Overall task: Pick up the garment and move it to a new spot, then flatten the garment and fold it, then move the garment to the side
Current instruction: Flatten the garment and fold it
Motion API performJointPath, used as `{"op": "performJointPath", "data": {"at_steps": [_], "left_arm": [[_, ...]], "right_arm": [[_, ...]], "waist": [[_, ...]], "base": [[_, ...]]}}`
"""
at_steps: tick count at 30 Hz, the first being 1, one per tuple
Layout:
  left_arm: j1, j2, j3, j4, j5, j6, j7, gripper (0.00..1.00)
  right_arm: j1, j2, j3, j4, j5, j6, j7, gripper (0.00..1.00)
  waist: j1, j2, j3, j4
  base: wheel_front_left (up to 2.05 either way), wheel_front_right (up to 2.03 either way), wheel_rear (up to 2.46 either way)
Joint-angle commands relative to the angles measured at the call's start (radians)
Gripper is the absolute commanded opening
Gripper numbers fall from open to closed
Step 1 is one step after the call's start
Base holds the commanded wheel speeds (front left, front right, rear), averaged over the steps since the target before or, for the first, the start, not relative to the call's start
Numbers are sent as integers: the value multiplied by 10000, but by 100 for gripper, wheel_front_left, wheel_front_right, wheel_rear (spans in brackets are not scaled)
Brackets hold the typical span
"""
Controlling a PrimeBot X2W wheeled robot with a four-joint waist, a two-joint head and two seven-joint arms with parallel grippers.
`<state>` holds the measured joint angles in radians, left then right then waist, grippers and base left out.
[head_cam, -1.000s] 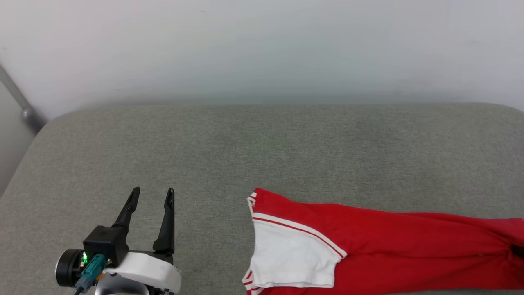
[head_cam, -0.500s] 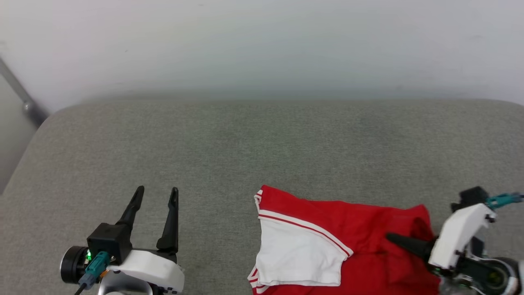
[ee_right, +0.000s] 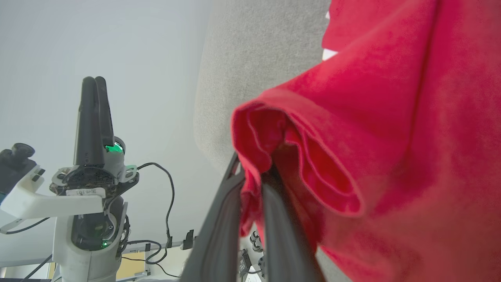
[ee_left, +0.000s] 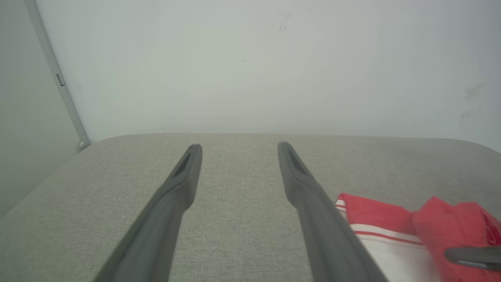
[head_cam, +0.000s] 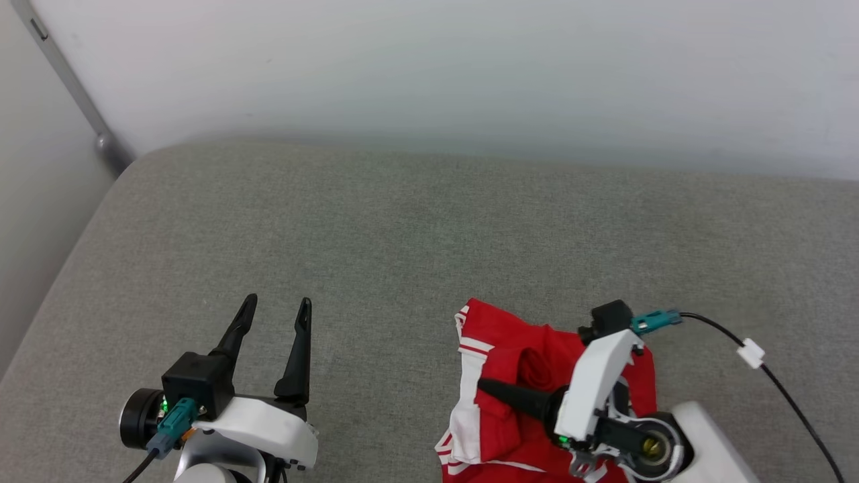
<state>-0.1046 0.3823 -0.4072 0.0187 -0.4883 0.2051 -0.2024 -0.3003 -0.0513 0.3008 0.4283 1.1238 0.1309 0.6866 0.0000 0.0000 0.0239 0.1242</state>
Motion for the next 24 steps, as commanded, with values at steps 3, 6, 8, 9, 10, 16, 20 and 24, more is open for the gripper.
{"op": "performJointPath", "data": {"at_steps": [3,6,8,9,10,16,20,24], "left_arm": [[-100,-29,37,50,-55,3,-99,100],[-116,-51,43,83,-78,-3,-125,100],[-103,-57,62,107,-81,6,-160,100],[-81,-64,77,117,-85,18,-187,100],[-59,-76,79,134,-96,29,-216,100],[100,-92,113,196,-136,94,-283,100],[153,-53,175,203,-170,139,-317,100],[256,-54,242,222,-179,263,-350,100]], "right_arm": [[-437,7,709,575,-290,-4,-848,40],[-676,13,1017,698,-605,-4,-1473,100],[-800,-13,1368,659,-814,-4,-1775,100],[-908,-159,1578,564,-1006,-4,-1913,100],[-1009,-394,1753,440,-1208,-4,-2036,100],[-1182,-1900,2422,-672,-2487,-4,-2675,100],[-787,-2794,1795,-1269,-3859,-4,-3794,100],[-104,-3230,374,-1751,-5084,-4,-4910,100]], "waist": [[0,0,92,92],[0,0,129,102],[0,0,158,75],[0,0,167,45],[0,0,168,18],[0,0,101,-214],[0,0,42,-404],[0,0,-44,-621]], "base": [[0,0,0],[0,0,0],[0,0,0],[0,0,0],[0,0,0],[0,0,0],[0,0,0],[0,0,0]]}}
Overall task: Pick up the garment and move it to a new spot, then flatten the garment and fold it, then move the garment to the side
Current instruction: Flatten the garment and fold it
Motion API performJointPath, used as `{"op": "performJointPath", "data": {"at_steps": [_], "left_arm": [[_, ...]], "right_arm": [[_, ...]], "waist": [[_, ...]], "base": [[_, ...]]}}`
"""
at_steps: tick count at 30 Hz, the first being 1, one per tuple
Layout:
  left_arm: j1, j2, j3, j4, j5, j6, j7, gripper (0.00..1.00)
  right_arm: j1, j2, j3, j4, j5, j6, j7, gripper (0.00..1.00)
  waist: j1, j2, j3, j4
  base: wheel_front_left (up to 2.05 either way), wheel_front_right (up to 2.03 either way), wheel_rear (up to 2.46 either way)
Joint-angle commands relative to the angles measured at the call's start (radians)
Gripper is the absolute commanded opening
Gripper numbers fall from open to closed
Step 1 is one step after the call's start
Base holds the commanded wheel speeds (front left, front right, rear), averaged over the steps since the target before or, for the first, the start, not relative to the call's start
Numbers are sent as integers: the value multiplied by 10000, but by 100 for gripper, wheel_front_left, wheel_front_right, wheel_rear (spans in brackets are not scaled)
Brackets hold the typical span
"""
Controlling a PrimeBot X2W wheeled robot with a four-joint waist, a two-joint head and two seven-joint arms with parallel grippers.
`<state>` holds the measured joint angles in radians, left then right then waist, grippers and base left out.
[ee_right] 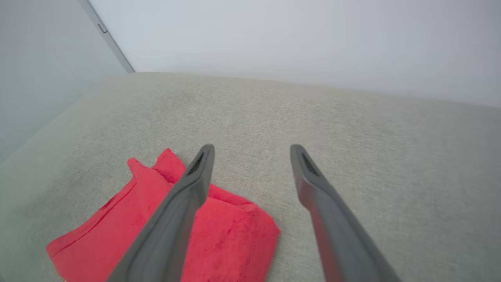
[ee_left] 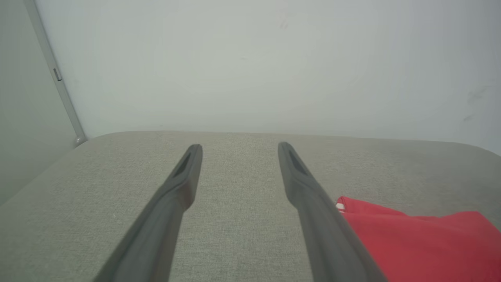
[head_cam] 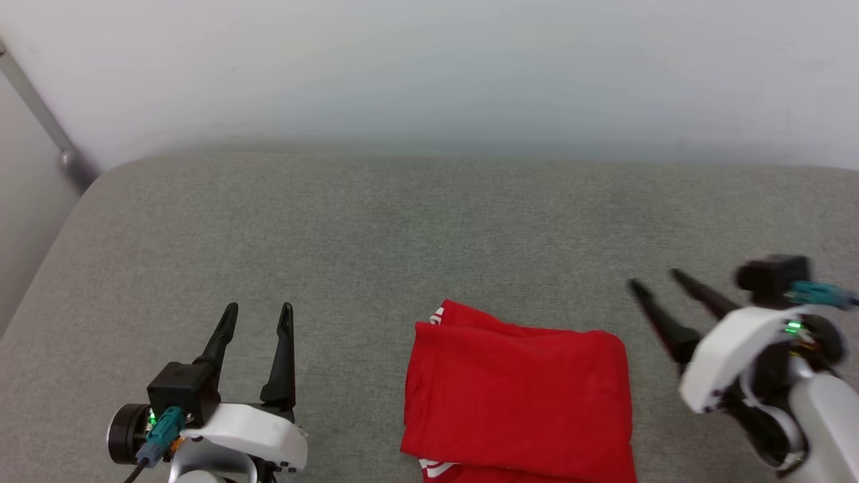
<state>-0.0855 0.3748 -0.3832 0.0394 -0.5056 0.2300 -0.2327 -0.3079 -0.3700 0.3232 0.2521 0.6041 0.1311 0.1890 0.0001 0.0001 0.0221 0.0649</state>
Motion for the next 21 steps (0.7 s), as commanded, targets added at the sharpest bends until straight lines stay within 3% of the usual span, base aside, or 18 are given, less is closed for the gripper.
{"op": "performJointPath", "data": {"at_steps": [1,9,21], "left_arm": [[106,16,16,13,-15,33,-56,100],[380,161,208,56,-145,135,-103,100],[813,402,224,238,-160,206,-98,100]], "right_arm": [[224,-55,-254,-83,-135,-8,-144,100],[2151,521,-3474,-1356,-2175,-6,-1593,100],[4280,1648,-4223,-3277,-2897,-6,-2082,100]], "waist": [[-1,-1,-60,-72],[-1,-1,-315,-389],[-1,-1,-563,-688]], "base": [[0,0,0],[0,0,0],[0,0,0]]}}
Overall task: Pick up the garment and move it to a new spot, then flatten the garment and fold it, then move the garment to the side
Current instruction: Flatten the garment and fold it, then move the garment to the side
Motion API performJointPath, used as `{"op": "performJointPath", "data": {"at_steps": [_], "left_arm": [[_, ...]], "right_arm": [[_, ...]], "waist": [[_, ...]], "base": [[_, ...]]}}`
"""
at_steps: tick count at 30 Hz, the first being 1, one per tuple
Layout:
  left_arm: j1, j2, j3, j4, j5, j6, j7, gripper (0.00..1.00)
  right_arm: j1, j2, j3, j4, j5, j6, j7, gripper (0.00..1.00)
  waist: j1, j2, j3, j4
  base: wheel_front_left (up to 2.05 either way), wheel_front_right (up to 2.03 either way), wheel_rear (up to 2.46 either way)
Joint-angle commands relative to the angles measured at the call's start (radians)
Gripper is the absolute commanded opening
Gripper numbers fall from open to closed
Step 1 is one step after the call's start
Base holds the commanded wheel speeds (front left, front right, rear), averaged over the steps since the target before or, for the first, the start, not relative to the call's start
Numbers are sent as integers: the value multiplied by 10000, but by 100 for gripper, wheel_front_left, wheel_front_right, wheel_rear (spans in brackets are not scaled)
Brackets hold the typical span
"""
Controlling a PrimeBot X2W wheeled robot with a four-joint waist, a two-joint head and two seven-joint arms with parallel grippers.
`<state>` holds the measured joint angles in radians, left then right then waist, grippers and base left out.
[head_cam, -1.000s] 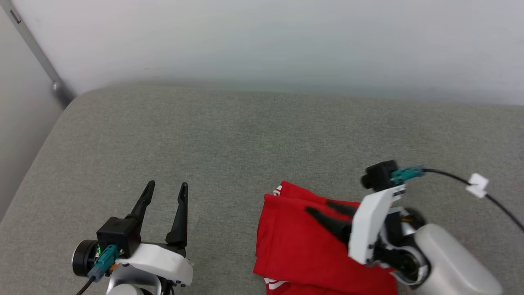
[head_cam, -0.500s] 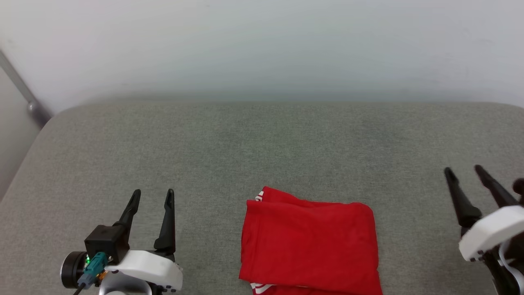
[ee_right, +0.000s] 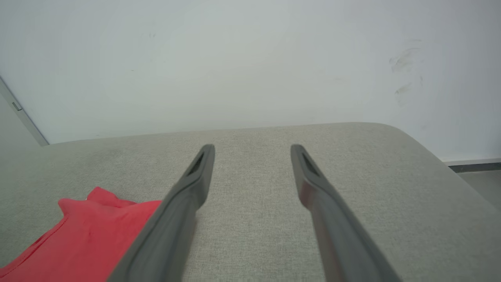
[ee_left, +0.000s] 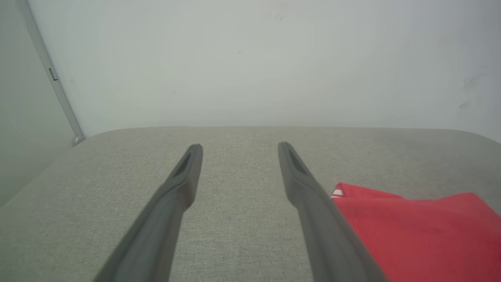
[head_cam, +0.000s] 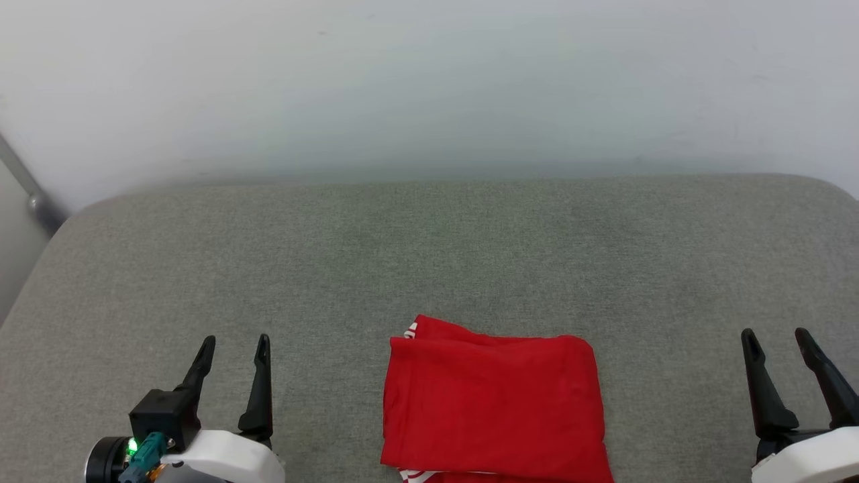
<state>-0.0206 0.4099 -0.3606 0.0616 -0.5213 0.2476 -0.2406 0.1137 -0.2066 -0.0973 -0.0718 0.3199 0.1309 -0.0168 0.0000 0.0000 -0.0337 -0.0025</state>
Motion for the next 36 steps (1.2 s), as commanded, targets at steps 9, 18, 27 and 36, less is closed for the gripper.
{"op": "performJointPath", "data": {"at_steps": [9,18,27,36], "left_arm": [[214,42,20,120,-83,86,-55,100],[156,-58,57,157,-173,127,-86,100],[-73,-334,205,237,-188,5,-187,100],[-298,-748,350,285,57,-265,-253,100]], "right_arm": [[42,156,58,-534,-318,-4,344,100],[-187,73,-583,-597,124,-4,957,100],[-459,-826,-3429,1548,2481,-4,4424,100],[-1321,509,-4562,3887,5290,-4,9015,100]], "waist": [[0,0,34,-102],[0,0,154,-8],[0,0,307,636],[0,0,604,1397]], "base": [[0,0,0],[0,0,0],[0,0,0],[0,0,0]]}}
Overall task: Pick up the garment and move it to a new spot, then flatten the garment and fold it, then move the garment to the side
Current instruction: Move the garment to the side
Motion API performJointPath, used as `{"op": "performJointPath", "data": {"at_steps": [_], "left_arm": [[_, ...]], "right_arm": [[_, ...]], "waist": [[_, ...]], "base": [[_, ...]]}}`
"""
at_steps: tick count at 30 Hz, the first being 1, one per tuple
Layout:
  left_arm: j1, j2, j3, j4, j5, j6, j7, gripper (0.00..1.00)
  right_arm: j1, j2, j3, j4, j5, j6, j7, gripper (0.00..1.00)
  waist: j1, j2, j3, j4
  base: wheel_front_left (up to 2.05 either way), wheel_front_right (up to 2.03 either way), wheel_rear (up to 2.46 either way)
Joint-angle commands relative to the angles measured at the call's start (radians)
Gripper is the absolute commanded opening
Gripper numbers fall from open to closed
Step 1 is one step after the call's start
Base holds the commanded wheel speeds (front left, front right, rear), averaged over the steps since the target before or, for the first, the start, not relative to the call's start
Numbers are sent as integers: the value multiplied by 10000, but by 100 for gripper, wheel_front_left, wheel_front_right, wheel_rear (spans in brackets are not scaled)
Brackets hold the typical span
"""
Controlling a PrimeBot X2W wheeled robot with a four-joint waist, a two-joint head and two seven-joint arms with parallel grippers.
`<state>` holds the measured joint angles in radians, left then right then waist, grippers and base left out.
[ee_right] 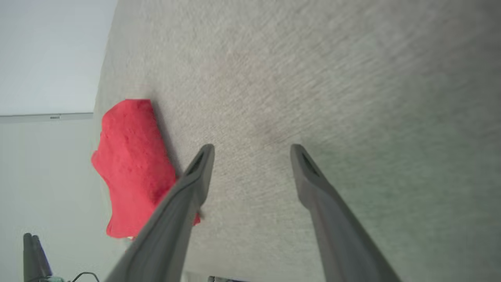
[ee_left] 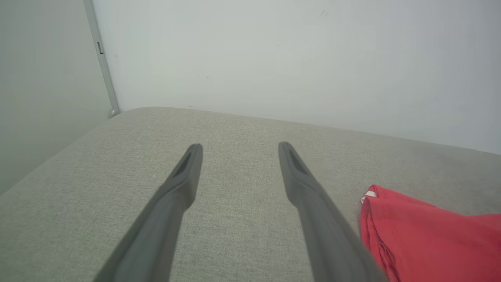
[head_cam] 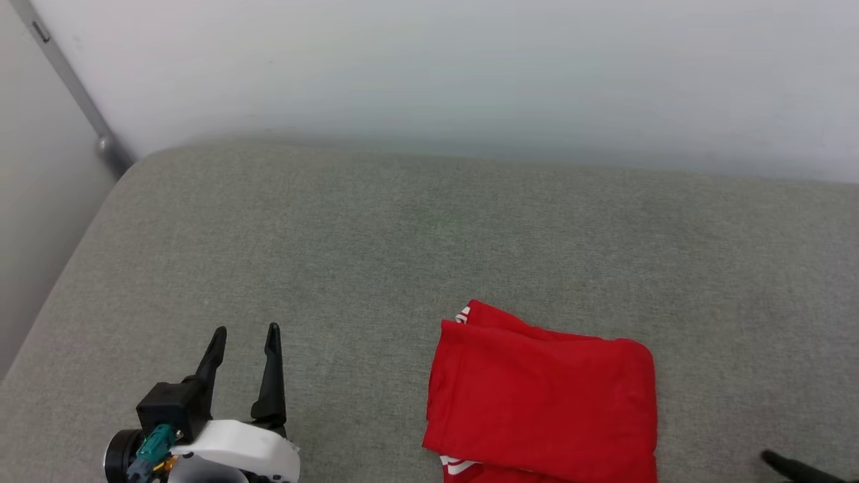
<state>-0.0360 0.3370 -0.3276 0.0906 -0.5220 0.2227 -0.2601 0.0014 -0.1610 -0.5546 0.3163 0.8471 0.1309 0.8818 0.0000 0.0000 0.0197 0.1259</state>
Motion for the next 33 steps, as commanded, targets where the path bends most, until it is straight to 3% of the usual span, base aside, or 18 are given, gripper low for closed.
{"op": "performJointPath", "data": {"at_steps": [1,7,11,15,16,17,22,28,33], "left_arm": [[-157,-57,43,0,118,-57,-61,100],[-318,-243,159,3,310,-259,-65,100],[-361,-332,214,57,463,-379,-67,100],[-420,-404,226,134,581,-481,-67,100],[-491,-456,228,176,646,-529,-66,100],[-495,-471,238,177,675,-546,-67,100],[-360,-489,324,196,767,-548,-61,100],[-163,-505,359,155,878,-594,-58,100],[-86,-477,437,68,1077,-526,-58,100]], "right_arm": [[-320,266,-43,226,212,-4,404,100],[-1110,1012,-124,1551,974,-6,1492,100],[-1809,1141,53,2541,1669,-6,1686,100],[-2400,1156,964,3624,2584,-6,1575,100],[-2553,1167,1793,3896,2999,-4,1178,22],[-2566,1171,2044,3905,3079,-4,1046,0],[-2319,1124,2920,3293,2535,-3,279,0],[-2148,386,4063,2189,1368,-4,-666,0],[-2315,-550,5501,1694,-586,-4,-1481,0]], "waist": [[0,0,93,173],[0,0,231,403],[0,0,294,525],[0,0,343,608],[0,0,366,677],[0,0,362,688],[0,0,264,634],[0,0,-2,234],[0,0,-105,-554]], "base": [[0,0,0],[0,0,0],[0,0,0],[0,0,0],[0,0,0],[0,0,0],[0,0,0],[0,0,0],[0,0,0]]}}
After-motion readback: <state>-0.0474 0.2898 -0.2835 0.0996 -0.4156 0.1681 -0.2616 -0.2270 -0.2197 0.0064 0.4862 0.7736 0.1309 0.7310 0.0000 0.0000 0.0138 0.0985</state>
